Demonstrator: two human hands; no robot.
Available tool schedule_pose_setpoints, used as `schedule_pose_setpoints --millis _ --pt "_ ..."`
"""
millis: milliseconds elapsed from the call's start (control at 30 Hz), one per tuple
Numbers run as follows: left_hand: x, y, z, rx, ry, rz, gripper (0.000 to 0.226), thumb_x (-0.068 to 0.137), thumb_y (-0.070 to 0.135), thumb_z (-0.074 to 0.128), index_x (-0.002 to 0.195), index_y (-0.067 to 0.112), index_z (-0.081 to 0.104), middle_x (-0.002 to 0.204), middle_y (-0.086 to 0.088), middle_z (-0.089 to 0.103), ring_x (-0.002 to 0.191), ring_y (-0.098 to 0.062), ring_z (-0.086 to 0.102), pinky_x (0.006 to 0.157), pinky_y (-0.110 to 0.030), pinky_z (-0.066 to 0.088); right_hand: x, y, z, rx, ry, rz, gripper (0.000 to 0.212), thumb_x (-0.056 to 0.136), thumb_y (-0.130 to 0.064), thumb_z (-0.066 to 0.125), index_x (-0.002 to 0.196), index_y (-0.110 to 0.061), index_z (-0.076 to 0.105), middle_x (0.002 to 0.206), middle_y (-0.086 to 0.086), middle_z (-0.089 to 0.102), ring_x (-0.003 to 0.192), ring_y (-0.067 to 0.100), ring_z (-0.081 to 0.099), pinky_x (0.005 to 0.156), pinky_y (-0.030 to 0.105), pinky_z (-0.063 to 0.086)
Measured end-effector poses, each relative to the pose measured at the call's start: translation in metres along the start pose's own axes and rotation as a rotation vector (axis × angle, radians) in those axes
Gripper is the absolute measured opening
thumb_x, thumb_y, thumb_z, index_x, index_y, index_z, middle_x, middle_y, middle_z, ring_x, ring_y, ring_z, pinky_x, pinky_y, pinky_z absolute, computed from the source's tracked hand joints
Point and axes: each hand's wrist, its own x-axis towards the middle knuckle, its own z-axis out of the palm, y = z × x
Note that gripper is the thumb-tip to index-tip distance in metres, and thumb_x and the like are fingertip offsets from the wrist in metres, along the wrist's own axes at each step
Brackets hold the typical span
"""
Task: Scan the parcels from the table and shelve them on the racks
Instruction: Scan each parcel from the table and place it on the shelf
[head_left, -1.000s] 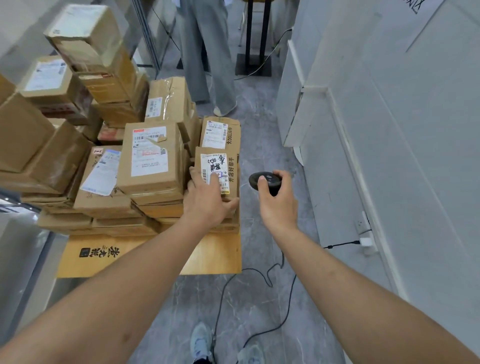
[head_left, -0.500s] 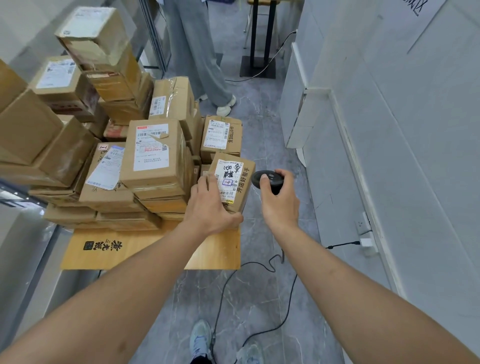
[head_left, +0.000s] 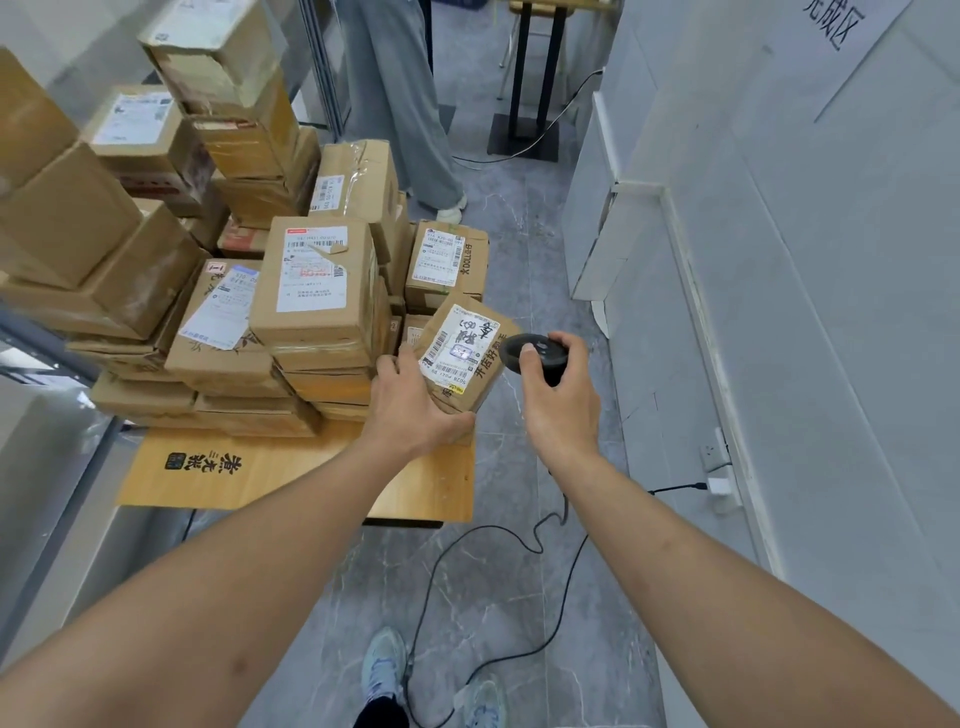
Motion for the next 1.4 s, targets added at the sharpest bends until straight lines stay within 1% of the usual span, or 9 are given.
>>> schedule_pose_setpoints --millis 67,167,400,633,733,933,1100,1267,1400 --pt "-0.006 -0.002 -0.009 0.031 -0.012 0.069 0.142 0.056 0.062 0.092 0.164 0.017 0.011 0.147 -0.006 0.032 0.139 -0.028 0.037 0.115 -0.043 0.041 -0.006 -0.007 -0.006 0.006 -0.015 -0.038 0.022 0.103 -0.050 0.055 0.124 -0.048 0.048 0.101 -0.029 0.058 0.093 -0.004 0.058 0.070 0.021 0.043" --pt "-0.019 0.002 -0.024 0.054 -0.016 0.168 0.145 0.055 0.064 0.092 0.166 0.018 0.011 0.148 -0.002 0.033 0.141 -0.024 0.036 0.118 -0.043 0.039 -0.018 -0.019 -0.018 0.006 -0.032 -0.110 0.026 0.103 -0.048 0.057 0.128 -0.044 0.052 0.104 -0.024 0.063 0.094 -0.005 0.060 0.068 0.018 0.042" --pt "-0.059 0.026 -0.061 0.099 0.016 0.330 0.145 0.053 0.058 0.096 0.166 0.020 0.013 0.154 0.004 0.031 0.145 -0.021 0.033 0.120 -0.044 0.037 -0.054 -0.046 -0.061 -0.048 -0.048 -0.280 0.021 0.102 -0.045 0.057 0.123 -0.044 0.052 0.096 -0.026 0.062 0.090 -0.007 0.059 0.067 0.019 0.042" --pt "-0.108 0.046 -0.086 0.114 0.107 0.428 0.137 0.054 0.044 0.100 0.164 0.021 0.022 0.151 0.006 0.034 0.141 -0.018 0.034 0.118 -0.036 0.036 -0.096 -0.065 -0.102 -0.067 -0.060 -0.381 0.018 0.100 -0.044 0.056 0.118 -0.043 0.053 0.095 -0.023 0.063 0.088 -0.001 0.061 0.066 0.024 0.044" --pt "-0.129 0.049 -0.099 0.119 0.135 0.441 0.136 0.055 0.044 0.100 0.163 0.022 0.021 0.154 0.006 0.032 0.144 -0.018 0.031 0.120 -0.039 0.036 -0.114 -0.071 -0.113 -0.054 -0.061 -0.419 0.018 0.099 -0.044 0.056 0.117 -0.043 0.054 0.095 -0.025 0.064 0.089 0.001 0.063 0.071 0.030 0.051" --pt "-0.165 0.039 -0.122 0.099 0.176 0.434 0.139 0.053 0.049 0.099 0.164 0.022 0.020 0.153 0.006 0.033 0.144 -0.019 0.033 0.119 -0.042 0.038 -0.153 -0.086 -0.120 -0.052 -0.064 -0.494 0.016 0.099 -0.044 0.057 0.114 -0.047 0.054 0.095 -0.028 0.063 0.091 0.001 0.063 0.073 0.032 0.052" --pt "-0.198 0.012 -0.145 0.112 0.211 0.392 0.142 0.050 0.065 0.092 0.164 0.023 0.018 0.149 0.003 0.037 0.139 -0.020 0.038 0.116 -0.045 0.043 -0.191 -0.096 -0.103 0.025 -0.091 -0.534 0.017 0.100 -0.041 0.059 0.117 -0.045 0.056 0.101 -0.024 0.065 0.095 0.002 0.064 0.076 0.029 0.054" --pt "-0.244 -0.038 -0.175 0.041 0.250 0.286 0.143 0.049 0.078 0.084 0.165 0.028 0.016 0.140 0.000 0.037 0.135 -0.023 0.042 0.111 -0.044 0.046 -0.249 -0.106 -0.060 0.150 -0.102 -0.495 0.020 0.103 -0.043 0.058 0.123 -0.042 0.055 0.104 -0.023 0.064 0.096 -0.003 0.061 0.075 0.021 0.048" --pt "-0.290 -0.091 -0.201 0.005 0.319 0.191 0.144 0.056 0.081 0.082 0.167 0.028 0.008 0.138 -0.004 0.035 0.132 -0.025 0.041 0.112 -0.044 0.043 -0.306 -0.114 -0.014 0.180 -0.102 -0.481 0.026 0.103 -0.050 0.056 0.127 -0.041 0.052 0.110 -0.017 0.064 0.102 0.010 0.062 0.085 0.036 0.052"
